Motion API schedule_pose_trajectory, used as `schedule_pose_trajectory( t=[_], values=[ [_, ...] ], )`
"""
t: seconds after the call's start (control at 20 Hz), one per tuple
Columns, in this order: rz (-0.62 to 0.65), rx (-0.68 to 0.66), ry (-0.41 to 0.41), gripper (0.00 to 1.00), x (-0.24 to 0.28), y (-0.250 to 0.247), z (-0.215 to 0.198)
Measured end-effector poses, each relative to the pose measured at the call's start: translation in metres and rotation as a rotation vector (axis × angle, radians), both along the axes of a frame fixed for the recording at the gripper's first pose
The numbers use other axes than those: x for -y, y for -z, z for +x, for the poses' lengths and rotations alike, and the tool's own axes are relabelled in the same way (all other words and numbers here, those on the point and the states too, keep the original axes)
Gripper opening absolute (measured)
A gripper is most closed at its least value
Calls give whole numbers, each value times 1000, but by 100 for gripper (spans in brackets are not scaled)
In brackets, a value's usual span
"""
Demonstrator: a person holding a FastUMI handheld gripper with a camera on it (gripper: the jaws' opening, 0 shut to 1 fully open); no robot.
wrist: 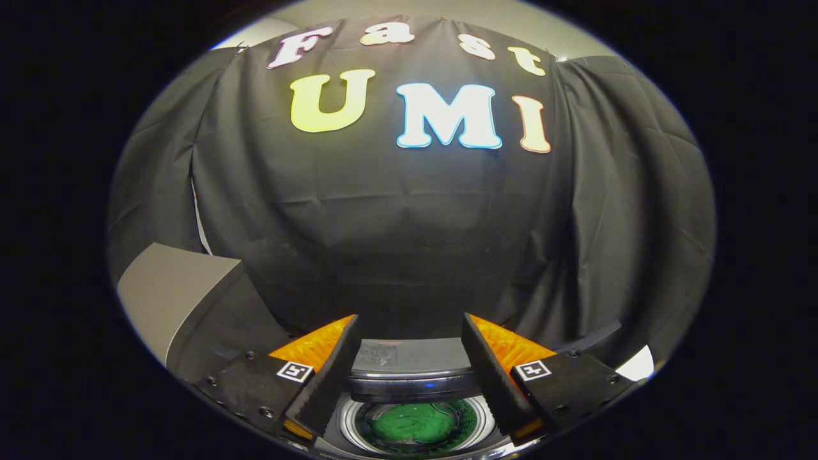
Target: Put the clothes into the washing machine and then close the washing machine lid.
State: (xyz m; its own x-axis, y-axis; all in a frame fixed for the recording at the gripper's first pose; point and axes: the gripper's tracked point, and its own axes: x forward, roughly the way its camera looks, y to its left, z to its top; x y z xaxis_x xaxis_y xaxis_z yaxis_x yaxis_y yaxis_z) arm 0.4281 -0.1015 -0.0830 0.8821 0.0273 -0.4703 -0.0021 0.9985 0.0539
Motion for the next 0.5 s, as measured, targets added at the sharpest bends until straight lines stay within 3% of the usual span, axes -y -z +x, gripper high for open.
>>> schedule_pose_trajectory(
  t=[0.5],
  values=[
    [31,-13,25,98,1,31,-84]
  ],
)
